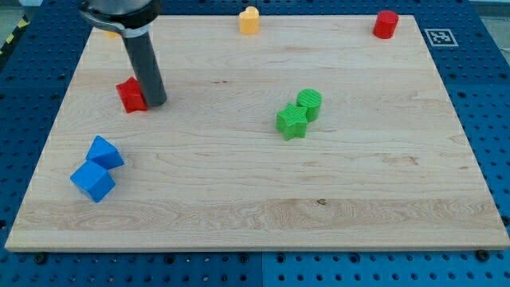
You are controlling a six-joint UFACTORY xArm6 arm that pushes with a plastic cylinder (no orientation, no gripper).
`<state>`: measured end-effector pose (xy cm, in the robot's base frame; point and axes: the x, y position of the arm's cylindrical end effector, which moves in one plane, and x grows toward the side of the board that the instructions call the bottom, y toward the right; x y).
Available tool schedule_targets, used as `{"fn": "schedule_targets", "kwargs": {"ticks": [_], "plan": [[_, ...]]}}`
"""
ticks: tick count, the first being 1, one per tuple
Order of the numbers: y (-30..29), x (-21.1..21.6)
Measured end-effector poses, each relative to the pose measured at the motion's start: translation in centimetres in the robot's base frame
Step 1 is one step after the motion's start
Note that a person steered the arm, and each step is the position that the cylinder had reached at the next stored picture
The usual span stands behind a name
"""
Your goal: Move green star a bit down
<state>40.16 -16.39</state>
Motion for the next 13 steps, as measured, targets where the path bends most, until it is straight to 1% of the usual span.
{"fn": "schedule_targets", "kwargs": {"ticks": [1,2,3,4,6,7,11,13], "plan": [[0.3,-0.1],[6.1,-0.1],[15.0,-0.1],[18.4,-0.1],[18.4,0.6],[18.5,2.8],[18.5,3.3],[18.5,4.4]]}}
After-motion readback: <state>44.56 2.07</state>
